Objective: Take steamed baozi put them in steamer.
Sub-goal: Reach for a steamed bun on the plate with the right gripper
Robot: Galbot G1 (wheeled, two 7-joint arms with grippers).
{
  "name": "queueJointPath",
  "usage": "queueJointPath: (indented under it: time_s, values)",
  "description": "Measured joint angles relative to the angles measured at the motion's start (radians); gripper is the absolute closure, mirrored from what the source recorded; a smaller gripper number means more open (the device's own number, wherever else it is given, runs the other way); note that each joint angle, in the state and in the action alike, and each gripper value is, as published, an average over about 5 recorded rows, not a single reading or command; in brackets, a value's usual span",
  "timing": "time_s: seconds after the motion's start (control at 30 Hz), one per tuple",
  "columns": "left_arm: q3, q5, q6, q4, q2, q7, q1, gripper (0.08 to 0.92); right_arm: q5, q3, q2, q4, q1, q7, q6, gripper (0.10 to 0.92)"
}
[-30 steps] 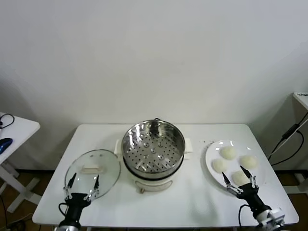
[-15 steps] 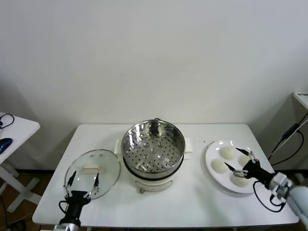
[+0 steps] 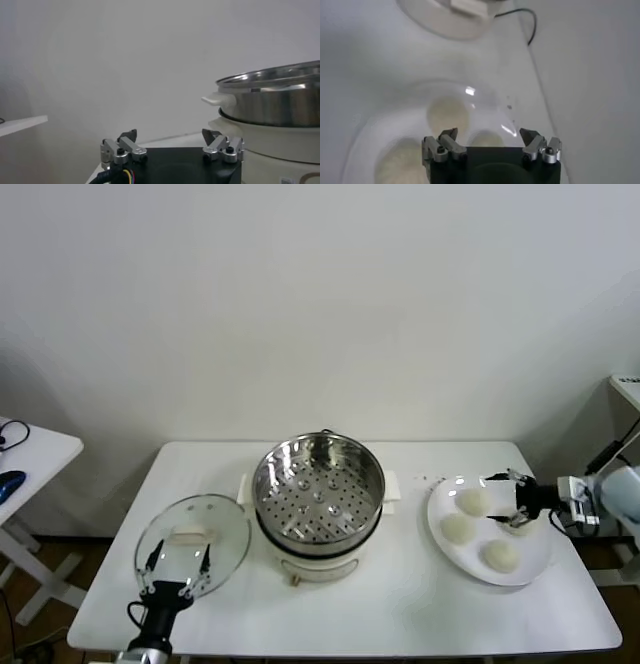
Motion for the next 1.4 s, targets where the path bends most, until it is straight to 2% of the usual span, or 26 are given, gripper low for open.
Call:
queueJointPath:
  time_s: [0.3,0.67,1.4]
  values:
    - [-0.006,0.002,0.011,-0.001,0.0,0.0,0.0,0.177,-0.1,-0.231,0.118,-0.192,0.235,-0.111,0.001,0.203]
    - [-0.012,0.004,0.025,-0.003,-0.003,0.0,-0.014,0.177,-0.182,-0.306,0.265,-0.364,0.297,-0.132,0.011,0.203]
    - [-0.016,0.01,0.034,0.01,0.002,0.002,-0.02,0.177,-0.282,-0.25,0.407,-0.532,0.267,-0.094,0.045,0.203]
